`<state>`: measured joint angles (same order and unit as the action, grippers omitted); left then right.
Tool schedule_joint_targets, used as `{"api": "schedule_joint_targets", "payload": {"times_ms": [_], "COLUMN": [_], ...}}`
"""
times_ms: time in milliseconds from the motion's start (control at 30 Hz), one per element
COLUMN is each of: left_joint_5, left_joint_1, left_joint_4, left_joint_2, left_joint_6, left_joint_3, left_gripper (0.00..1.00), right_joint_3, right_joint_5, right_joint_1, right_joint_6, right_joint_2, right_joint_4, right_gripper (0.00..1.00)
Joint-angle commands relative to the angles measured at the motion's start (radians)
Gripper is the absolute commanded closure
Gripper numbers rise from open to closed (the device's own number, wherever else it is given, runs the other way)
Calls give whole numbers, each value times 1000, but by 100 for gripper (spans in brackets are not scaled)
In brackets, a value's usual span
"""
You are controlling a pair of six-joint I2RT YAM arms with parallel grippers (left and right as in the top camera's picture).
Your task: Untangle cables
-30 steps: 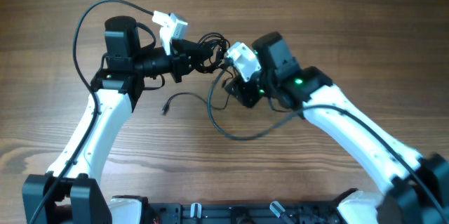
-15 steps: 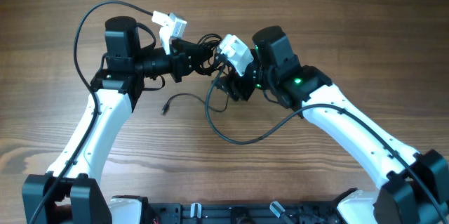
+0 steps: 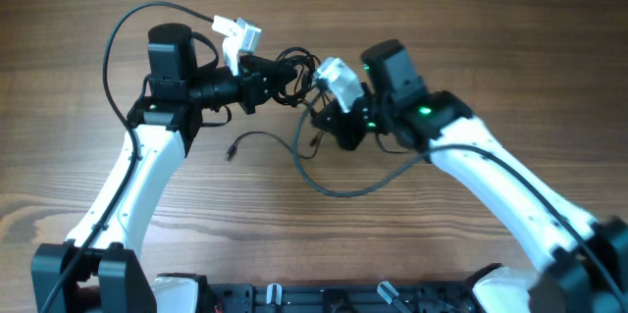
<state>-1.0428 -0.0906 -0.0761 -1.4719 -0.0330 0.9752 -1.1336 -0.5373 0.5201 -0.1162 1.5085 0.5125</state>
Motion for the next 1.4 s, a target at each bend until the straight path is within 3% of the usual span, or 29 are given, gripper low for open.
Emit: {"api": "schedule_joint_targets", "payload": {"times_ms": [0, 300, 467, 600, 633, 767, 867, 900, 967, 1000, 1033, 1100, 1267, 1300, 1367], "left_joint_5": [31, -22, -14, -14, -14, -30, -66, -71, -79, -87, -101, -124, -166, -166, -196], "left_joint_1": [4, 4, 31, 59, 64, 65, 65, 65, 64, 64, 64, 64, 63, 62, 60], "left_joint_4": [3, 4, 5, 13, 21, 26, 26, 26, 26, 26, 26, 26, 23, 19, 6], "left_joint_2": [10, 10, 10, 10, 10, 10, 10, 10, 10, 10, 10, 10, 10, 10, 10], "left_joint_6": [-6, -6, -6, -14, -28, -28, -27, -27, -27, -27, -27, -27, -27, -27, -27], "left_joint_3": [12, 12, 12, 12, 12, 12, 12, 12, 12, 12, 12, 12, 12, 12, 12], "left_gripper": [96, 96, 96, 96, 96, 96, 96, 96, 96, 96, 96, 96, 96, 96, 96], "right_joint_3": [-5, -5, -5, -5, -5, -5, -5, -5, -5, -5, -4, -4, -4, -4, -4], "right_joint_5": [164, 462, 432, 325, 317, 341, 441, 423, 251, 136, 64, 108, 163, 164, 193], "right_joint_1": [-44, -62, -68, -68, -67, -68, -70, -70, -70, -69, -69, -69, -69, -69, -70], "right_joint_6": [22, 93, 92, 90, 91, 95, 179, 179, 80, -26, -164, -233, -254, -254, -258], "right_joint_2": [-130, -146, -146, -146, -146, -146, -146, -146, -144, -137, -120, -83, 31, 45, 63], "right_joint_4": [61, 174, 247, 248, 246, 220, 185, 164, 93, 55, 14, -42, -169, -186, -219], "right_gripper": [96, 96, 95, 75, 75, 96, 95, 84, 49, 31, 24, 25, 37, 43, 74]}}
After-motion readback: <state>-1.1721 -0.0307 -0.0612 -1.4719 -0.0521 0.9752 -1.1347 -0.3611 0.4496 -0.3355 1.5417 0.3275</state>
